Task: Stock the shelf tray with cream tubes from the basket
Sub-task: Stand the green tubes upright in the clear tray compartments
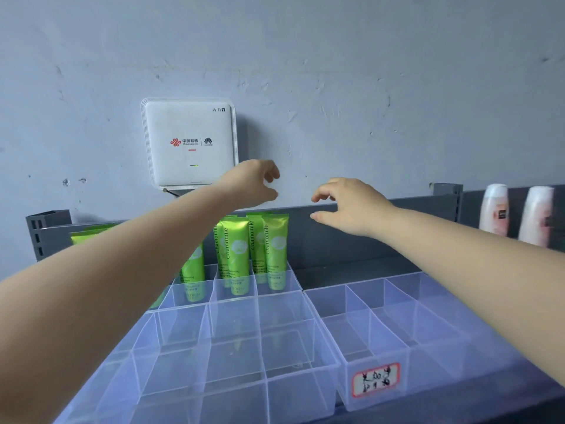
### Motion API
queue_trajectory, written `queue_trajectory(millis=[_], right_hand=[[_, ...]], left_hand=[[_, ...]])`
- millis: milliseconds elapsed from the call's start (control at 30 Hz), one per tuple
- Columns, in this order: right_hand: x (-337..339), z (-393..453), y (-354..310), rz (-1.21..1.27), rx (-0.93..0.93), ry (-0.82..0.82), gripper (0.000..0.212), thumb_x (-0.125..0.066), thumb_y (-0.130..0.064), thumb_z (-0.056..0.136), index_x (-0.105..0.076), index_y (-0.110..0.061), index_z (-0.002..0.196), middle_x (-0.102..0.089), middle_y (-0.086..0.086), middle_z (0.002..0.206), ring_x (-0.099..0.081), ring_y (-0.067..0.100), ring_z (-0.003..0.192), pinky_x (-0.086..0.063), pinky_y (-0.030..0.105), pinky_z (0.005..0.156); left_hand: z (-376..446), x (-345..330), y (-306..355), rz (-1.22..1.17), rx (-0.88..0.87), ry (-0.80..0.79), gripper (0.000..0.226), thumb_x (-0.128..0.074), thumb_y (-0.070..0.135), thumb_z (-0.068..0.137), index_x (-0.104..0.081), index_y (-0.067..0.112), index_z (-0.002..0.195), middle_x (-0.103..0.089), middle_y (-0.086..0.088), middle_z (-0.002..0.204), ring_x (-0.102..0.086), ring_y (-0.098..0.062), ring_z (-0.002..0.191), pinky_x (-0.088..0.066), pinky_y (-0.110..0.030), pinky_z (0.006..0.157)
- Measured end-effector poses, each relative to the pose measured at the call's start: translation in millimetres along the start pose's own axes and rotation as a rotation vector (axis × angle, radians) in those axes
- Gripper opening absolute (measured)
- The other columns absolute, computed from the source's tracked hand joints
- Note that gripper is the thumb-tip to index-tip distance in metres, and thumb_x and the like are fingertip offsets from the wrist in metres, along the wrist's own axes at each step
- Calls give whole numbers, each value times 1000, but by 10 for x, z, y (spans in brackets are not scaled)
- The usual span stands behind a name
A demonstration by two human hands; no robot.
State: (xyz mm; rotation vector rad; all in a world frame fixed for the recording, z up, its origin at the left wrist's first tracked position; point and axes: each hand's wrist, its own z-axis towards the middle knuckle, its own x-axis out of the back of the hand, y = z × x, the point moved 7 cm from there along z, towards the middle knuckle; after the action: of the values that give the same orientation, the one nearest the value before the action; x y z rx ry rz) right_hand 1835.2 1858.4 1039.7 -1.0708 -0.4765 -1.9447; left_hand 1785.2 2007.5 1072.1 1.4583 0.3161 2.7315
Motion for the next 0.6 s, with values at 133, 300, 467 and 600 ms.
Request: queue_trajectory(millis=[133, 300, 467, 600], right_hand=[[225, -400, 180, -280, 22, -58, 40, -50, -46, 91, -52, -26, 126, -53, -4, 125, -45, 19, 118, -41, 34, 92], [553, -1033, 639, -475, -28, -119, 47, -47, -48, 92, -46, -24, 133, -50, -2, 130, -42, 20, 123, -35, 35, 98], [1014, -1780, 1182, -546, -153, -151, 48, -48, -48, 91, -47, -24, 132, -52, -2, 127, -43, 21, 121, -35, 36, 95], [1403, -2438, 1546, -595, -258, -175, 46, -48, -49, 88, -50, -23, 127, -54, 0, 125, -45, 24, 119, -38, 39, 96]], left_hand=[[-105, -157, 481, 21, -32, 9, 44, -60, 20, 83, -49, 21, 126, -54, 3, 126, -54, -21, 109, -45, -32, 89], [-199, -458, 1291, 82, -109, -48, 47, -55, 23, 86, -44, 20, 132, -51, 2, 133, -50, -24, 118, -36, -32, 93], [-343, -749, 2242, 110, -230, -89, 46, -53, 23, 88, -43, 18, 132, -52, -1, 128, -48, -24, 117, -33, -34, 95], [-537, -931, 3081, 171, -380, -76, 44, -52, 25, 88, -44, 15, 130, -54, -5, 121, -49, -26, 112, -33, -35, 94]])
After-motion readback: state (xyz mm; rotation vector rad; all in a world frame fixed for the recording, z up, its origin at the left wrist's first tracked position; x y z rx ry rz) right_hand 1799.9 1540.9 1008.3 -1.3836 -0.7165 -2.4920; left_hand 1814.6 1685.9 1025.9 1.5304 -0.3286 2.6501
